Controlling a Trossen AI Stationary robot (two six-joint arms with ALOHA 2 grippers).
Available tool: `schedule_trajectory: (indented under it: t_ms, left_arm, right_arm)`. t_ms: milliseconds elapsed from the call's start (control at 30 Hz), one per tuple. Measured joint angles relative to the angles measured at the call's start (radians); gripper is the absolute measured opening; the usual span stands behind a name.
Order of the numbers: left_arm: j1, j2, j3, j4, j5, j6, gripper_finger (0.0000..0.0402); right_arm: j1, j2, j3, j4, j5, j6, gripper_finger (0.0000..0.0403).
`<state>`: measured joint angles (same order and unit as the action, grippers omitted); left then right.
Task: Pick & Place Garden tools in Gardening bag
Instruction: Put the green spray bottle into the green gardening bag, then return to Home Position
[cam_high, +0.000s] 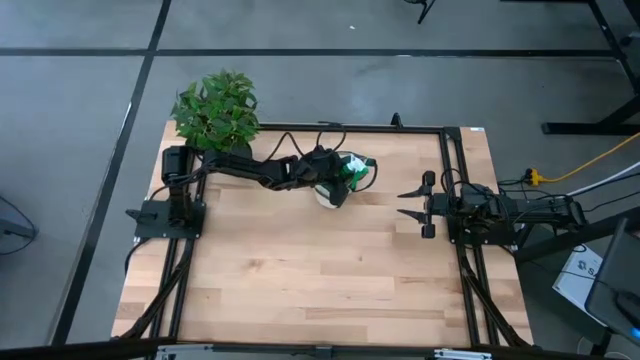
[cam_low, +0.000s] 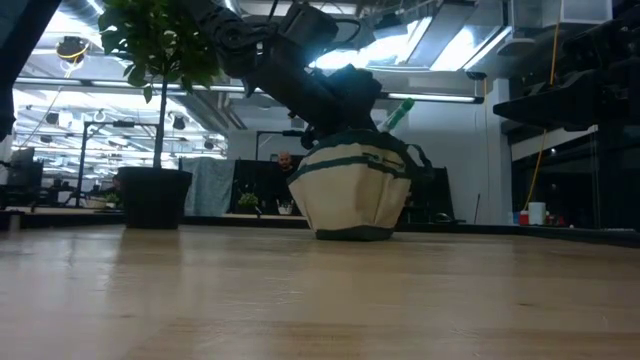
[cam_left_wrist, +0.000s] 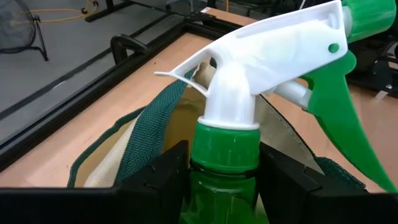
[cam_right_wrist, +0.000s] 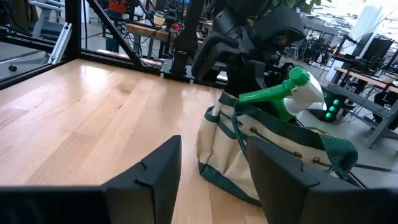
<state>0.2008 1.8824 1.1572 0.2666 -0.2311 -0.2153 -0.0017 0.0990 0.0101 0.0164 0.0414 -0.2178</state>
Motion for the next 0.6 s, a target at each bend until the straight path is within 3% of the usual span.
schedule_trajectory:
  t_ms: [233,467,600]
  left_arm:
    - [0.000,-0.012,-0.001,-0.011,0.016,0.047,0.0196]
    - [-0.003,-0.109,-0.002,-0.030,0.098,0.076,0.0230]
    - [-0.013,-0.169,-0.002,-0.046,0.082,0.129,0.0231]
  right_arm:
    - [0.000,0.000,0.000,0.000,0.000,0.000,0.0185]
    - [0.000,0.000,0.000,0.000,0.000,0.000,0.0185]
    - [0.000,0.000,0.000,0.000,0.000,0.000,0.0185]
